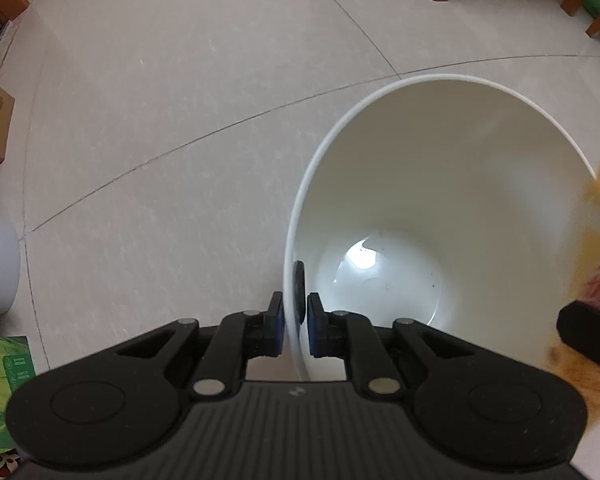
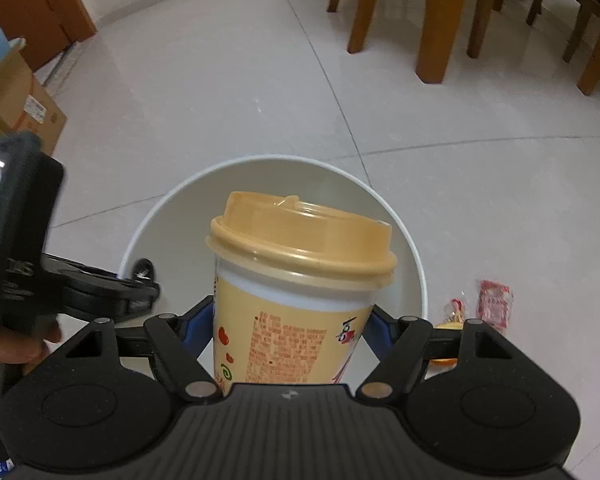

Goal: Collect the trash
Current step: 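Carry the milk tea cup over the bin and release it with the right gripper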

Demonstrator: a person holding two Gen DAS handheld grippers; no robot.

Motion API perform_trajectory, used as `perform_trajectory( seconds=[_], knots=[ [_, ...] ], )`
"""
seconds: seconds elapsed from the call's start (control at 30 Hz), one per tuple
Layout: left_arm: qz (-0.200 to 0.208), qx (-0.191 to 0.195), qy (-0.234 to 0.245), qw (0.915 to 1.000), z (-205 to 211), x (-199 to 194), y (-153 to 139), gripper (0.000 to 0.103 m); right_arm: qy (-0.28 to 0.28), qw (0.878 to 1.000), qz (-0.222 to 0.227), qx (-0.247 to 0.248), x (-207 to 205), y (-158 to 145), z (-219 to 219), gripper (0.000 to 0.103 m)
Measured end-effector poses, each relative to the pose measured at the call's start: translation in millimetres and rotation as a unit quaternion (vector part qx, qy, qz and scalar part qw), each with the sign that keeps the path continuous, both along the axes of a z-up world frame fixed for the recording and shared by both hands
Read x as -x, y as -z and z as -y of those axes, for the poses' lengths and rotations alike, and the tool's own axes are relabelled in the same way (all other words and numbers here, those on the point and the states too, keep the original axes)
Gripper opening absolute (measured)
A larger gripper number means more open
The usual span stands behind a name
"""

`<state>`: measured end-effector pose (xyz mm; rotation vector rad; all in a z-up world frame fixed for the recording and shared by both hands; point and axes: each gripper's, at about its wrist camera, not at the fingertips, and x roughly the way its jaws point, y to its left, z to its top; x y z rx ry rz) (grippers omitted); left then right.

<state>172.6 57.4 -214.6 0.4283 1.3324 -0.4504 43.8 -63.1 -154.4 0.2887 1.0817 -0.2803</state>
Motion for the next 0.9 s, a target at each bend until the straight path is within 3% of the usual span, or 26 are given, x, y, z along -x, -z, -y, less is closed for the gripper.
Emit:
perform_trajectory(
  seconds=[0.1,0.33,0.6,0.7,0.9],
  knots=[
    [0.001,0.002,-0.006,1.0,0.6,-0.8,0.7,0.01,0.013,1.0,0.006,-0.013,5.5,3.4,3.3,0.091],
    [0.005,-0.003,-0.007,1.0,-1.3,1.8,3.4,0.01,0.042,0.999,0.03,-0.005,27.4,-6.3,11.1,0.092],
    [0.011,-0.011,-0.009,0.9998,-0.5,1.2,5.3,0.011,0.15,0.985,0.087,0.022,116.0,-14.5,39.4,0.102],
    [0.014,-0.011,-0.008,0.9998,-0.2,2.4,5.7,0.011,0.181,0.98,0.071,0.04,151.1,9.6,52.9,0.103],
    [0.025,-0.015,-0.003,0.9996,2.5,13.4,3.6,0.011,0.186,0.981,-0.017,0.058,188.7,95.6,71.5,0.102]
  ],
)
